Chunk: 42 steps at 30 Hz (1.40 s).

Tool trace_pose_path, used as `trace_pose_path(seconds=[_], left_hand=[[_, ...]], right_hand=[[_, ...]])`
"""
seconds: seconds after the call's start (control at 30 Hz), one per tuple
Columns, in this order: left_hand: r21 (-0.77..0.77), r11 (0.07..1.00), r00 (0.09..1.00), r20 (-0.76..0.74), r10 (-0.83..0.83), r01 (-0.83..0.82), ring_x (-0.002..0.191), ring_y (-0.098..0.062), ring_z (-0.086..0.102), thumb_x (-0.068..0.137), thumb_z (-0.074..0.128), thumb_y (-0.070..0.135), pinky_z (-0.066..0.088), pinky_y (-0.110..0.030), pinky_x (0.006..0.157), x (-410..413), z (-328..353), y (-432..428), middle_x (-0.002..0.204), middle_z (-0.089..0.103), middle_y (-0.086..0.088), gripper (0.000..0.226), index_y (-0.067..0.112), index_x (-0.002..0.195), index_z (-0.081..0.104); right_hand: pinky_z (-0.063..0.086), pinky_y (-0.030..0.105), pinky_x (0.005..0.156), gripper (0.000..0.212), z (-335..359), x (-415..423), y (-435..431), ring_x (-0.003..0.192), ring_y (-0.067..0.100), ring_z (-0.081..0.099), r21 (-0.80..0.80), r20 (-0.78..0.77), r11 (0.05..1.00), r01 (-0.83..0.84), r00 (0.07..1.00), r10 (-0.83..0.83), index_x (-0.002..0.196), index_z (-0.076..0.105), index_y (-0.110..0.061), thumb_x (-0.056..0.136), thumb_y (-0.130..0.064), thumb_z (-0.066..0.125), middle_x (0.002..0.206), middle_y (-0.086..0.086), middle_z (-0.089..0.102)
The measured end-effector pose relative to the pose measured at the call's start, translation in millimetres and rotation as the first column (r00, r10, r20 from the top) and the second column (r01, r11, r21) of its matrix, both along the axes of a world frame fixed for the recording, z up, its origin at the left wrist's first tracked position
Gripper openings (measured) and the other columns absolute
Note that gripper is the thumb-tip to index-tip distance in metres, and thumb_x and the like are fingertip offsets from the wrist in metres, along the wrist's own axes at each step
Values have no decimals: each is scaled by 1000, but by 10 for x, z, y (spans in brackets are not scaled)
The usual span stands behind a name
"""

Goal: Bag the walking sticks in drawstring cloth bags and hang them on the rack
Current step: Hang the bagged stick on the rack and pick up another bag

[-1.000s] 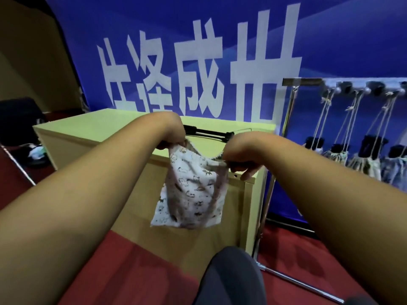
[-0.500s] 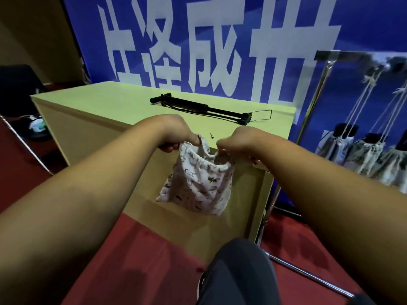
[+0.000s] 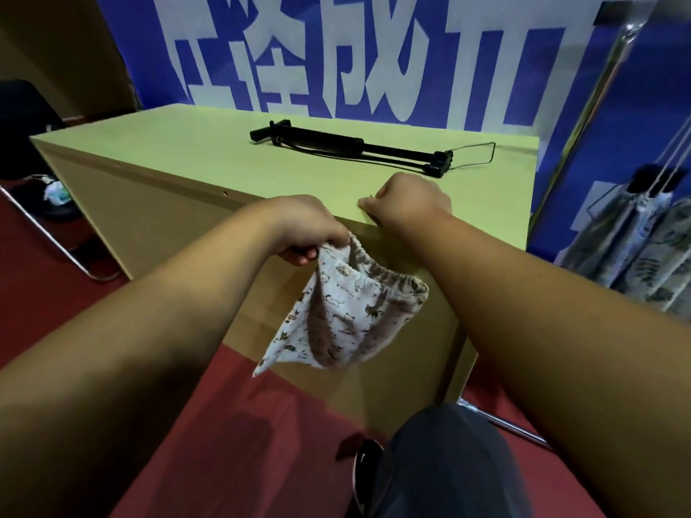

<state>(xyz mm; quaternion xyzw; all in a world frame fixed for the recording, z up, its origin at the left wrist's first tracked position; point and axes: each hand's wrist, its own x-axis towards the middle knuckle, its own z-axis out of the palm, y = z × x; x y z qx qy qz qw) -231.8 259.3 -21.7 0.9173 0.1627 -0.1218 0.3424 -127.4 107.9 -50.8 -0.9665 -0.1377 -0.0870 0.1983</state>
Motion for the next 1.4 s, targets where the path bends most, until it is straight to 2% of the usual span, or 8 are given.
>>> trace_pose_path(seconds=[0.1,0.33,0.53,0.67,0.87,1.07,1.27,1.4], left_hand=[[-32,999,1000,-4,-19,19,51,-14,45,95,70,24,45,-26,48,26,-72,8,67,53,-3,29,-2,107,74],[-43,998,998,-9,-55,55,46,-14,40,99,68,28,42,-24,48,-24,-101,-261,59,46,0,15,15,92,68],[-6,998,998,24,-65,65,46,-16,39,98,68,32,40,-26,49,-101,42,-588,61,44,-1,26,17,80,57],[-22,997,994,76,-79,80,46,-15,36,97,71,37,39,-25,47,-142,235,-886,60,40,0,31,20,79,52],[-44,989,981,144,-132,140,50,-16,43,95,71,36,42,-27,54,-252,385,-1535,63,52,1,19,22,84,64],[71,962,935,227,-272,263,53,-23,47,92,71,42,45,-34,58,-262,406,-2202,67,52,-6,31,20,75,58],[73,919,872,295,-392,388,54,-23,34,99,64,26,35,-27,46,-257,200,-2815,61,34,-2,27,17,78,48],[44,907,854,321,-409,418,61,-21,40,100,62,32,37,-29,53,-188,-155,-3072,70,38,-8,24,19,81,55]], right_hand=[[48,36,80,46,6,69,11,96,30,67,21,-37,1000,10,999,-10,101,78,-25,95,-67,63,98,1,75],[52,40,89,38,62,-166,-199,104,32,63,9,-25,993,-115,993,116,113,72,-16,109,-49,54,110,7,70],[52,36,72,24,108,-766,-704,83,20,70,606,-2,770,-202,967,255,108,53,-14,115,-36,44,98,2,70],[62,34,69,23,-29,-1148,-1035,75,13,77,752,-64,642,-145,955,291,109,52,-14,115,-35,44,94,4,76],[36,36,69,30,-71,-1382,-1748,86,24,55,282,-28,938,-199,976,215,111,56,-14,114,-42,44,97,4,62],[41,38,71,30,19,-1483,-2449,94,33,61,-32,-144,973,-227,965,220,100,61,-11,112,-35,45,99,10,66],[39,35,72,25,-65,-1530,-3080,85,24,57,-76,-166,990,-118,981,104,105,63,-17,111,-39,51,89,0,62],[37,35,66,29,-318,-1545,-3339,78,26,56,-114,-156,992,-62,987,44,84,61,-21,108,-36,55,76,-1,60]])
